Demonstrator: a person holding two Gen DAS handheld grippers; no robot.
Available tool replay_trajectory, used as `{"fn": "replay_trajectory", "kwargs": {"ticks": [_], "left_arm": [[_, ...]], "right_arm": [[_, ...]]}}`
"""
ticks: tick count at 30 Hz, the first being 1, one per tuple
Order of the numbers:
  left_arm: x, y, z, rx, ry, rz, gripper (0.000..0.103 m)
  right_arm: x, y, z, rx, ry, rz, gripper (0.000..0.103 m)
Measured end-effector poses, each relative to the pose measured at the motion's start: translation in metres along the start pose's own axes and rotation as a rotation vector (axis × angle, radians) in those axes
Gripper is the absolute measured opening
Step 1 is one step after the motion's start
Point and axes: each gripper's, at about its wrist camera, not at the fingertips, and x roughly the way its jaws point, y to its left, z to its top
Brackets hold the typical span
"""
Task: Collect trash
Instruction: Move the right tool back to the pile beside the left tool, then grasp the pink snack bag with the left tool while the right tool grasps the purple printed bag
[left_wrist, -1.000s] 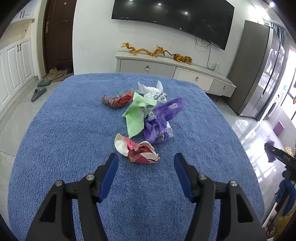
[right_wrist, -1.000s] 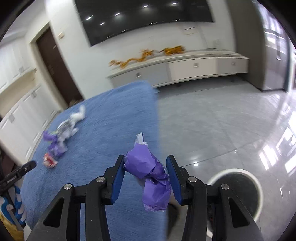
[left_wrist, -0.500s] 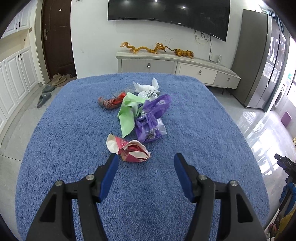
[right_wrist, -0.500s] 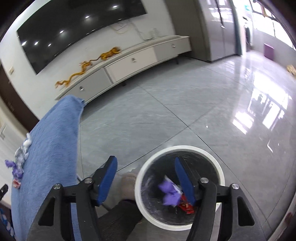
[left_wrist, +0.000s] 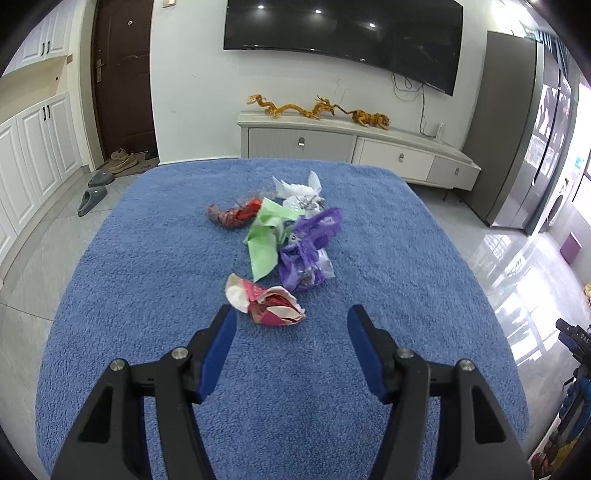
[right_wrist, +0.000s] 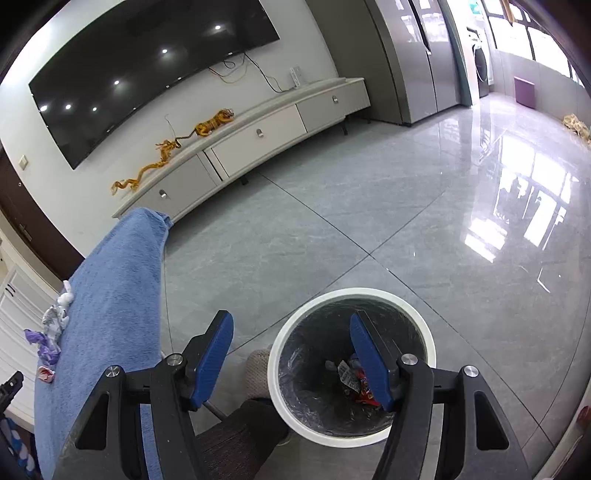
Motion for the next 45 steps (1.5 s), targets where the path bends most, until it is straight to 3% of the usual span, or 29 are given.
{"fn": "replay_trajectory", "kwargs": {"ticks": [9,18,22,28,34,39,41,45], "left_arm": [[-0.002,0.022,-0.013,-0.047,0.022,-0.039,0.061],[0.036,0.017,-0.005,-0.043,0.055,-0.08,0.067],[0.061,0.013,0.002,-0.03,0.066,-0.06,0.067],[0.098,0.018,0.004,-0.013,0.109,0.027,0.067],[0.105,0.043,0.006,-0.039,0.127,0.034,0.067],[0.096,0.073,0.0,-0.069,0.115,0.018,0.064],[0.091,0.089,-0.003,-0.126,0.095,-0.037,0.056],[0.089,0.097,-0.006,-0.166,0.075,-0.084,0.054]], "right_arm": [[-0.032,0.039,0.007,-0.064,-0.041,0.042,0.063],[-0.024,0.105,0.011,-0.198,-0.007,0.098,0.063],[-0.01,0.129,0.009,-0.246,0.021,0.119,0.063],[0.021,0.177,0.004,-0.325,0.078,0.161,0.063],[0.051,0.239,-0.005,-0.432,0.138,0.246,0.064],[0.073,0.304,-0.024,-0.531,0.208,0.368,0.063],[0.081,0.332,-0.035,-0.574,0.238,0.414,0.063],[0.096,0.377,-0.053,-0.625,0.281,0.479,0.063]]}}
